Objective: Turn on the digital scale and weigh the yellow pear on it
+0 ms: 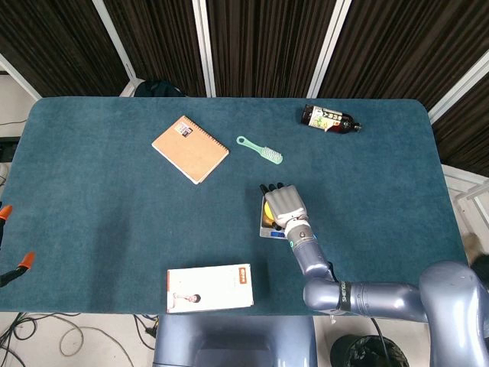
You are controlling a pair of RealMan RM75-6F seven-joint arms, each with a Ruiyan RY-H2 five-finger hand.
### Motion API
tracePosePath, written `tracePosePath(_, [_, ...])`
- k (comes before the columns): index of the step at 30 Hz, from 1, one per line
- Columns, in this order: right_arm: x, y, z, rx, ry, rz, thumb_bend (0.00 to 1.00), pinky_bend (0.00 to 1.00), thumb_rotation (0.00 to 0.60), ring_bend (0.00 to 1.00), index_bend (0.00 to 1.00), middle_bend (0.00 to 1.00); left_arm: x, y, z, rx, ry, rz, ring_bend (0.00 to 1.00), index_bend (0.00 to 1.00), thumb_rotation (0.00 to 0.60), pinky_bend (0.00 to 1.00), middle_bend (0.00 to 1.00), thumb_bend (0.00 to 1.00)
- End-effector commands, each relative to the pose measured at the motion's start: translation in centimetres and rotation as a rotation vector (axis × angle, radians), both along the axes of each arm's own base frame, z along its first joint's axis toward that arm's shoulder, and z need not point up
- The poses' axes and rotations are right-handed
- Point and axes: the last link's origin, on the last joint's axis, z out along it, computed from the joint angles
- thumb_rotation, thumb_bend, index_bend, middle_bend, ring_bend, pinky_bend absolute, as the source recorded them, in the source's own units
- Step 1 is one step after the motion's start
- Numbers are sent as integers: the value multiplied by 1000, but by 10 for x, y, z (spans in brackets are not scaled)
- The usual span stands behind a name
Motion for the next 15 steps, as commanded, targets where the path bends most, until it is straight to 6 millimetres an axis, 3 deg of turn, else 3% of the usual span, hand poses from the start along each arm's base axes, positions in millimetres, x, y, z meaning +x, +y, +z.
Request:
tracePosePath(1, [-2,-1,0,-3,5,-2,338,528,600,99,74,140,0,0,0,-1,1,0,0,102,600,53,50,188])
tracePosePath(5, [0,-3,3,-15,-22,-3,336,597,600,36,53,71,0,0,0,1,0,-1,0,102,600,53,50,188])
tracePosePath(11, [11,-10,31,-98,-86,34,335,677,600,1,38,38,0,0,2,8,0,0,0,102,600,53,50,188])
tracePosePath(13, [13,-10,42,-119,-110,43,335,483,600,0,31,35,0,0,2,8,-1,-1,0,102,600,53,50,188])
tracePosePath(15, [14,-7,59,-145,-131,59,335,214,600,0,21,35,0,0,2,8,0,-2,0,102,600,53,50,187])
